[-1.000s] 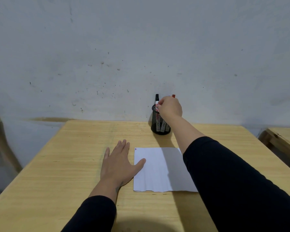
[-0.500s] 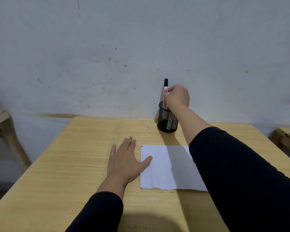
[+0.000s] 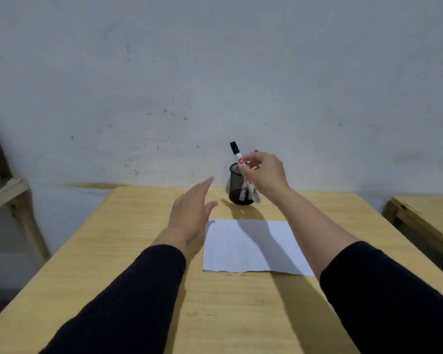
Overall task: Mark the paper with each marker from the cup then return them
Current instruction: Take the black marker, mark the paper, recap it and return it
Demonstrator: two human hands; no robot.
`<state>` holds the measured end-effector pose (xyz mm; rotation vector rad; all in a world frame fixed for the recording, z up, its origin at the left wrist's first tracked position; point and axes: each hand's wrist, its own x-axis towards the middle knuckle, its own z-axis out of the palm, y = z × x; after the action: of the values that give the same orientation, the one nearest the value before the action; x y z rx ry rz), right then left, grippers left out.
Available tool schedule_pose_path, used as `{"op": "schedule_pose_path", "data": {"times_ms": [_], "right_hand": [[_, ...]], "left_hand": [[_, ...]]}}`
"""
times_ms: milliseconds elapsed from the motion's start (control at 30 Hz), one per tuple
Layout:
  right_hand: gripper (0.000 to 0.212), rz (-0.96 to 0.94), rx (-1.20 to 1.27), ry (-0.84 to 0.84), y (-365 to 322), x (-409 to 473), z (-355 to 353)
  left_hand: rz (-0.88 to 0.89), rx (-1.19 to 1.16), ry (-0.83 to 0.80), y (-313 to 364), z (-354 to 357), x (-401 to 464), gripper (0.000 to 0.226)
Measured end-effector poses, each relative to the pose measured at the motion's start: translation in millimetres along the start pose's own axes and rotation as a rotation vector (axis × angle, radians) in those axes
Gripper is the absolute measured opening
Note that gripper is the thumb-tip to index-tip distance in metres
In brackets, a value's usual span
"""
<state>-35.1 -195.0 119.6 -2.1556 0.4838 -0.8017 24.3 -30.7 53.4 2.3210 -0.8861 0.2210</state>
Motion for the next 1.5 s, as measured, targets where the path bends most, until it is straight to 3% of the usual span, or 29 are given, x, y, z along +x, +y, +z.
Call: {"op": "schedule_pose_path", "data": {"times_ms": [100, 233, 333, 433, 533, 633, 700, 933, 1133, 1233, 1367, 1500], "right_hand": [[0.020, -0.005, -0.014, -0.097, 11.5, -28.7, 4.9], [0.021, -0.108, -0.108, -0.218, 18.1, -48.3, 6.2], [0.021, -0.144, -0.187, -0.250, 21.8, -49.2, 4.4], [0.020, -0.191, -0.315, -0.089, 21.8, -52.0, 4.7], [0.017, -0.029, -0.088, 0.172, 18.1, -61.4, 7.9], [0.034, 0.516, 0.438, -0.014, 7.8, -62.9, 9.4], [0.035, 0.718, 0.643, -0.145, 6.0, -61.9, 11.5], [0.038, 0.659, 0.588, -0.169, 5.8, -60.5, 27.7], [0.039, 0.617, 0.580, -0.026, 12.2, -43.9, 32.8], [0.040, 0.573, 0.584, -0.034, 20.8, -34.6, 31.6], [0.034, 0.539, 0.627, -0.041, 32.6, -33.0, 52.3], [0.033, 0.518, 0.648, -0.020, 48.4, -37.0, 71.7]], "left_hand": [[0.219, 0.152, 0.170, 19.6, -14.9, 12.4, 0.054], [0.343, 0.333, 0.180, 21.0, -14.6, 12.5, 0.039], [0.370, 0.333, 0.187, 18.1, -11.2, 6.8, 0.024], [0.278, 0.177, 0.185, 22.0, -9.6, 0.5, 0.024], [0.151, 0.053, 0.258, 29.0, -6.3, -4.7, 0.023], [0.099, 0.018, 0.269, 36.4, -0.6, -11.4, 0.022], [0.098, 0.007, 0.247, 40.5, 3.8, -17.7, 0.022], [0.040, -0.019, 0.123, 39.0, 9.7, -24.3, 0.028], [-0.248, -0.367, 0.117, 26.0, 8.9, -22.7, 0.023], [-0.322, -0.236, 0.076, 0.1, 12.5, -24.5, 0.019], [-0.454, -0.252, 0.079, -26.4, 29.3, -25.4, 0.030], [-0.416, -0.100, 0.112, -41.8, 43.9, -26.9, 0.028]]}}
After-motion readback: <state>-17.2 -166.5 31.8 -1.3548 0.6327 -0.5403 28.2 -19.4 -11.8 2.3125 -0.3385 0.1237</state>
